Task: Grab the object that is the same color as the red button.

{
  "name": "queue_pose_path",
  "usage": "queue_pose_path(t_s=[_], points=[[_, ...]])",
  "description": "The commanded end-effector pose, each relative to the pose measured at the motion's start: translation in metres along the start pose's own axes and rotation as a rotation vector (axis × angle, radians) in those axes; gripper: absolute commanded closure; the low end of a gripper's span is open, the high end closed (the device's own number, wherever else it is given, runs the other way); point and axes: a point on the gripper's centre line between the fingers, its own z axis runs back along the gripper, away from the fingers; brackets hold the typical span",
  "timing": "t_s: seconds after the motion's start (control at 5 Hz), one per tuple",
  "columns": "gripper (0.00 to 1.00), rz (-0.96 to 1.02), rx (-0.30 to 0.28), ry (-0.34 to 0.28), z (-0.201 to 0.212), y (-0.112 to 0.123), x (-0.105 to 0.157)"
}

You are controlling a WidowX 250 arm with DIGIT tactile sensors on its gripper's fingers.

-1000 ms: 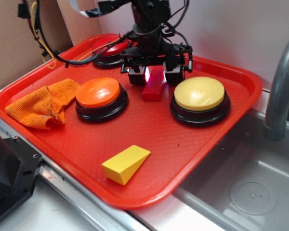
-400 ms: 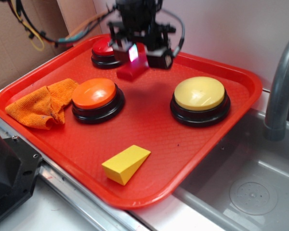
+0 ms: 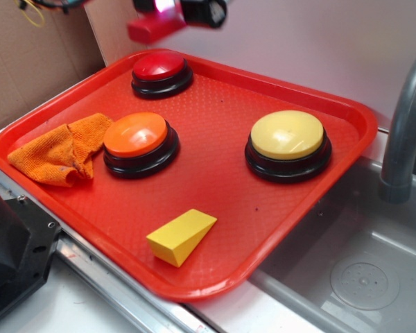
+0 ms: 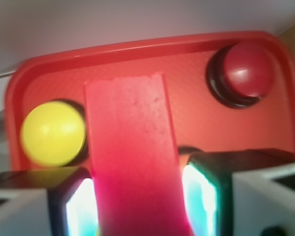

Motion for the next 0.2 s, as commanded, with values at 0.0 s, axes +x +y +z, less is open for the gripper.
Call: queue_pose_path(t_s=[0.0], points=[[1.00,0.100,0.052,-0.046,0.0479,0.0383,-0.0017]])
